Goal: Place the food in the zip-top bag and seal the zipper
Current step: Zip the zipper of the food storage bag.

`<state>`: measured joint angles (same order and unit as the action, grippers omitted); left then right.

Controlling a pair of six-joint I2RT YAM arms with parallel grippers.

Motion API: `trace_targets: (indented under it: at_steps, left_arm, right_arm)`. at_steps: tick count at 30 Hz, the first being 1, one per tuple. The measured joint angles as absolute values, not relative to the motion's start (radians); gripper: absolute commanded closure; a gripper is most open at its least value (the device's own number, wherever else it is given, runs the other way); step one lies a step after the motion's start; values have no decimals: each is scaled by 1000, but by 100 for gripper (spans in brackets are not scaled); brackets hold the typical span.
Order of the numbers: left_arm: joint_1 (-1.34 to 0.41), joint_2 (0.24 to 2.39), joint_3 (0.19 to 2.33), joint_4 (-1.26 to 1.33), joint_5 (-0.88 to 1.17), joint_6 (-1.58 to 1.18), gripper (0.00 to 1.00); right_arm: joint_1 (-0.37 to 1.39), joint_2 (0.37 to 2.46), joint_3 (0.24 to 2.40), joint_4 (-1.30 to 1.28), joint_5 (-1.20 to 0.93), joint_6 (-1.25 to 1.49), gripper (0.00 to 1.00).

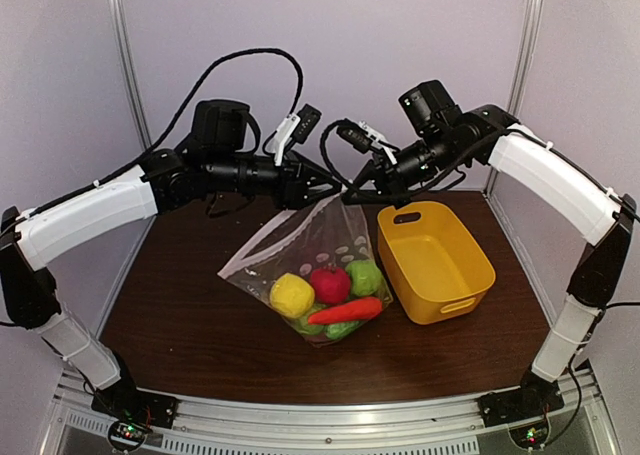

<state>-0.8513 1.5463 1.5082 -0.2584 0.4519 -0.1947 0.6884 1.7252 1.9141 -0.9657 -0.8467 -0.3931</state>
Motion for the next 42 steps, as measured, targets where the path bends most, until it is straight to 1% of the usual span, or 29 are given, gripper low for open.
trace_targets:
  at_steps: [6, 12, 26, 32, 42]
  left_arm:
    - [-851, 1571, 1508, -241, 472, -209, 69]
    - [-851, 1579, 1509, -233, 495, -216, 81]
    - [-851, 1579, 1508, -218, 521, -216, 93]
    - [-851, 1583, 1507, -216, 524, -215, 100]
    - [-853, 1597, 1508, -209, 524, -216, 100]
  right_arm:
    - [690, 1725, 1912, -966, -842, -393, 100]
    - [690, 1725, 1906, -964, -836, -393, 100]
    - [690, 1724, 1893, -959, -833, -391, 100]
    - [690, 1713, 1874, -950, -826, -392, 100]
    - [653, 1681, 1817, -911, -831, -376, 100]
